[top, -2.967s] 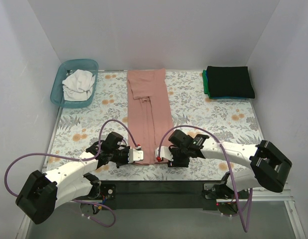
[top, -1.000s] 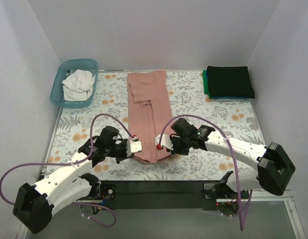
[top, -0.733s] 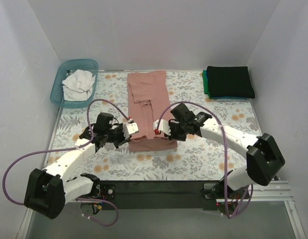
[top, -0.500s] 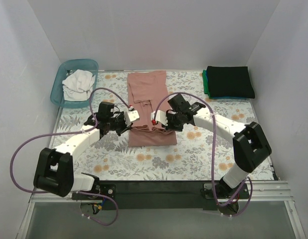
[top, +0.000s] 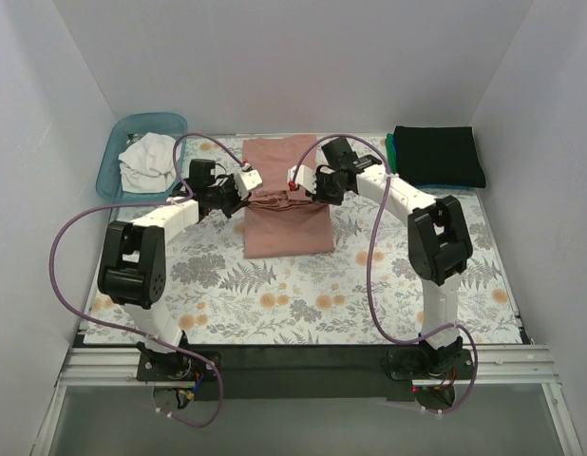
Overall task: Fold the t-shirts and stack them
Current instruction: Fold the tshirt
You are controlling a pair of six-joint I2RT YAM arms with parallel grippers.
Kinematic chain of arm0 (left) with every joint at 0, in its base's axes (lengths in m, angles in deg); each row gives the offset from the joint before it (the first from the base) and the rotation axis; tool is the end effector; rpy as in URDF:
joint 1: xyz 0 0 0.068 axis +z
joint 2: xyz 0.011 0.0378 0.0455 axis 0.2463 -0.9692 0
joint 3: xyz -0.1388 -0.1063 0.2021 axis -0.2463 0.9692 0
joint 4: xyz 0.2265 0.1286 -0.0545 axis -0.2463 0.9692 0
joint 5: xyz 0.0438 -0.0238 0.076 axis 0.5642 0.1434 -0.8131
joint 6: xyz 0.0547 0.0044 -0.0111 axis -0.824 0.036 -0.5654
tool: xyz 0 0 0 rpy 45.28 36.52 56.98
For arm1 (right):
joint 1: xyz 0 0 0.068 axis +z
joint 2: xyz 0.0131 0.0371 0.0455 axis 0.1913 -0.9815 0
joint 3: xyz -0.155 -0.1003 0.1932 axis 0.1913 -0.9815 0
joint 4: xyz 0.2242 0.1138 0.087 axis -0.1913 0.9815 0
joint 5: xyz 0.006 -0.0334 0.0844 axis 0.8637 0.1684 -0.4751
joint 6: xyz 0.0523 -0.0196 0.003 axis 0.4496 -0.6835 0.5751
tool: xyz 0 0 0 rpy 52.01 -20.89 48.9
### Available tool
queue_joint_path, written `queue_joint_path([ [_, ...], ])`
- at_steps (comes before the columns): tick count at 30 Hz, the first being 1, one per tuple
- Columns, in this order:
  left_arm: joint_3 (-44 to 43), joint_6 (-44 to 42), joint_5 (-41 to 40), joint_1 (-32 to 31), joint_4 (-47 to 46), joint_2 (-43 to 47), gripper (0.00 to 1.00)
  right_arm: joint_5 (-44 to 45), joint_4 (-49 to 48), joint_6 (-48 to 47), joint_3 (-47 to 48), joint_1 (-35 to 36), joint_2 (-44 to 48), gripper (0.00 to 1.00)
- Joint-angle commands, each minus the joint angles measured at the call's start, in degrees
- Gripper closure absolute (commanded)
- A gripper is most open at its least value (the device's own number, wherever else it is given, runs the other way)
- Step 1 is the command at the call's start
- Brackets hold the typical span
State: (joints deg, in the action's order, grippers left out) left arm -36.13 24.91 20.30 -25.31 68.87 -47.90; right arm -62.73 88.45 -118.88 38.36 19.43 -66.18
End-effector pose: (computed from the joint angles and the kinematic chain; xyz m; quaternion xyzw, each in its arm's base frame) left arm 0.3608 -0.0925 0.1886 0.2658 0.8499 -0.2764 0.3613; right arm 0.3804 0.2342 0.2214 -0.6829 0.6557 0.0386 0.3196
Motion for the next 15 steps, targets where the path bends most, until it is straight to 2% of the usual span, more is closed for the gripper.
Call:
queue_joint_path([
  [1,-4.5,-1.0,0.8,1.0,-3.3,-3.8,1.00,-1.0,0.0,-3.4,6.8,-1.5,-5.1,0.99],
  [6,-7.3,-0.1,-1.5,1.6,-7.1,-8.7,1.00,-0.6,-0.1,-2.9,16.3,-2.1,-11.8,0.99],
  [8,-8.0,0.5,-3.5,1.7,-9.5,-10.5,0.95,0.1,-0.1,-1.4,18.7,-2.1,-14.2,0.97],
  [9,-8.7,1.7,-3.9,1.7,-9.7,-10.9,0.92,1.0,-0.1,-1.0,20.0,-2.1,-14.7,0.64],
  [10,-9.1,2.2,-5.3,1.7,-9.8,-11.1,0.77,1.2,-0.2,-0.6,20.2,-2.1,-14.7,0.53],
  [12,-9.3,3.7,-7.0,1.9,-10.1,-10.5,0.62,1.8,-0.6,0.4,20.1,-2.2,-13.8,0.35],
  [14,-7.6,5.1,-7.3,2.4,-10.2,-7.7,0.45,1.8,-0.5,2.0,19.6,-2.8,-11.3,0.34],
  [15,-6.9,5.4,-6.9,2.6,-10.2,-6.4,0.45,1.2,-0.5,2.3,19.0,-3.0,-9.9,0.34],
])
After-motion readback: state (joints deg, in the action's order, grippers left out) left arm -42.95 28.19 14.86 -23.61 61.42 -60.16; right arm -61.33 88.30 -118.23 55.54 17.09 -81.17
